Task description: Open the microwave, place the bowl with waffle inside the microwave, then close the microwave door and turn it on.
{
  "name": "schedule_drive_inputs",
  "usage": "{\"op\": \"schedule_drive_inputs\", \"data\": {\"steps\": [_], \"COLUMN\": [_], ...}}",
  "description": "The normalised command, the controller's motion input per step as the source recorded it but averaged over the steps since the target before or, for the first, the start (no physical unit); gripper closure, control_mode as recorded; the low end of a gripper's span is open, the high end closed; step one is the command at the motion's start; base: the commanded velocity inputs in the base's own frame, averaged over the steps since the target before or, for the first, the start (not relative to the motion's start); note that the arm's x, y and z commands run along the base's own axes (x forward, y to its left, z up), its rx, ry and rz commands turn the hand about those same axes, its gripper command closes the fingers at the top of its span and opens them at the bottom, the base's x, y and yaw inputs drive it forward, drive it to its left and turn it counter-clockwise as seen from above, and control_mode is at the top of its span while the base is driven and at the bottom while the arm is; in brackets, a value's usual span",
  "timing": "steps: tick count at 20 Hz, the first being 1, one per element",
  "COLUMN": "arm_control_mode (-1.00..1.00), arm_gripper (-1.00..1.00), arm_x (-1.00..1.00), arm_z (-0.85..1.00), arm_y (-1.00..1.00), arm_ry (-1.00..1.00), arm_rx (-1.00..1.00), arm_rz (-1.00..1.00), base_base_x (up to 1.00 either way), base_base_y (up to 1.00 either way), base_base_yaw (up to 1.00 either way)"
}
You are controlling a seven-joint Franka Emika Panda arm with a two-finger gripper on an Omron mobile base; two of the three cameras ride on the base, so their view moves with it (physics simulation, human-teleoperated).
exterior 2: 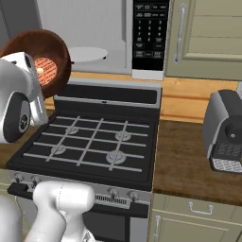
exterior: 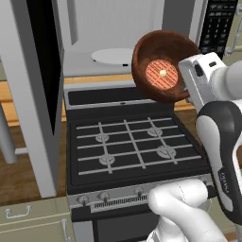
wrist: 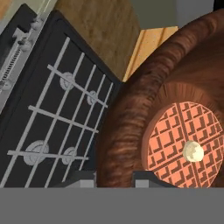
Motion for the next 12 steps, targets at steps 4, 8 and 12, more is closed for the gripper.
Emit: {"op": "schedule_drive_inputs", "data": {"steps": [4,8,12], "arm_control_mode": [-1.0,-1.0,-1.0], "arm_gripper": [1.0,1.0,1.0], "arm_x": [0.7,0.65,0.71], "arm_z": [0.24,-0.04,-0.04], "arm_y": [0.0,0.28,0.24], "arm_ry": [0.07,0.02,-0.09], "arm_rx": [0.0,0.0,0.09], "arm_rz": [0.0,-0.05,-0.08], "base_base_x": [0.0,0.0,0.0], "base_base_y": [0.0,0.0,0.0], "base_base_yaw": [0.0,0.0,0.0]}}
